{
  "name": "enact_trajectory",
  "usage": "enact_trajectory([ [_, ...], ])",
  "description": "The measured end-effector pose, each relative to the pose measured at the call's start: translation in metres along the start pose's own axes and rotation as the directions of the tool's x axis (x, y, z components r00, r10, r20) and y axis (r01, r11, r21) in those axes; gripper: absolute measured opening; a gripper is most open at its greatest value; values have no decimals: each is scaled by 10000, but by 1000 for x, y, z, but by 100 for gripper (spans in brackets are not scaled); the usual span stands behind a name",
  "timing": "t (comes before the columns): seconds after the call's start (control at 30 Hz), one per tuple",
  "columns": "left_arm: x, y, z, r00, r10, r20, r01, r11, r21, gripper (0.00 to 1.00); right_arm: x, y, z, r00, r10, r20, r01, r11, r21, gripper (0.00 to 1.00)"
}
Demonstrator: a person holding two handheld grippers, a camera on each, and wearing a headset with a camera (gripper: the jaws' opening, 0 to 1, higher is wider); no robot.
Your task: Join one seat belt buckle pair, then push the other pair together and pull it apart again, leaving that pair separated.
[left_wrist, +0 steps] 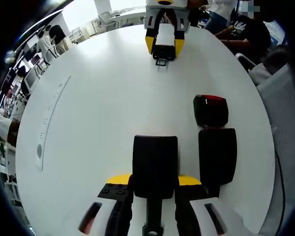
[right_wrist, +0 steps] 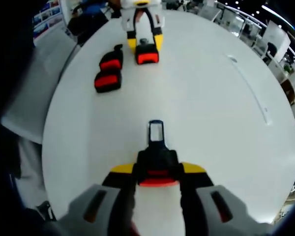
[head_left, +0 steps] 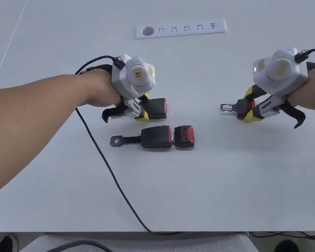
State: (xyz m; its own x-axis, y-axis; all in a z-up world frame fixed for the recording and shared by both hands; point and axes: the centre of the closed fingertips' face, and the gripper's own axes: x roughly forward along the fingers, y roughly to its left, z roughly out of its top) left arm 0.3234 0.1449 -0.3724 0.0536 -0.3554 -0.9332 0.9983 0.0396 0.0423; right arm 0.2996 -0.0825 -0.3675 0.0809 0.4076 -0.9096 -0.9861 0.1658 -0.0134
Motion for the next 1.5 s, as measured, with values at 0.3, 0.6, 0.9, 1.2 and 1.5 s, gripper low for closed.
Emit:
enact_trajectory([
  [0.3, 1, 0, -1, 9997, -231, 42, 232, 9997, -61, 33, 4, 0, 0, 9994, 354, -3, -354, 9993, -111, 35],
  [0.6, 1, -1, -1, 9998, -197, 103, 198, 9997, -131, 33, 12, 4, 21, 9988, 465, 181, -457, 9982, -384, 35],
  [0.9, 2, 0, -1, 9999, -139, 23, 140, 9997, -218, 33, 27, 6, 55, 9960, 495, 750, -445, 9967, -672, 35],
  [1.2, 2, 0, -1, 9999, -135, 68, 137, 9997, -221, 33, 42, 5, 84, 9910, 554, 1219, -450, 9952, -865, 35],
  [1.5, 3, 2, 0, 9998, -179, 70, 181, 9996, -201, 33, 55, 5, 110, 9851, 510, 1645, -363, 9951, -915, 35],
])
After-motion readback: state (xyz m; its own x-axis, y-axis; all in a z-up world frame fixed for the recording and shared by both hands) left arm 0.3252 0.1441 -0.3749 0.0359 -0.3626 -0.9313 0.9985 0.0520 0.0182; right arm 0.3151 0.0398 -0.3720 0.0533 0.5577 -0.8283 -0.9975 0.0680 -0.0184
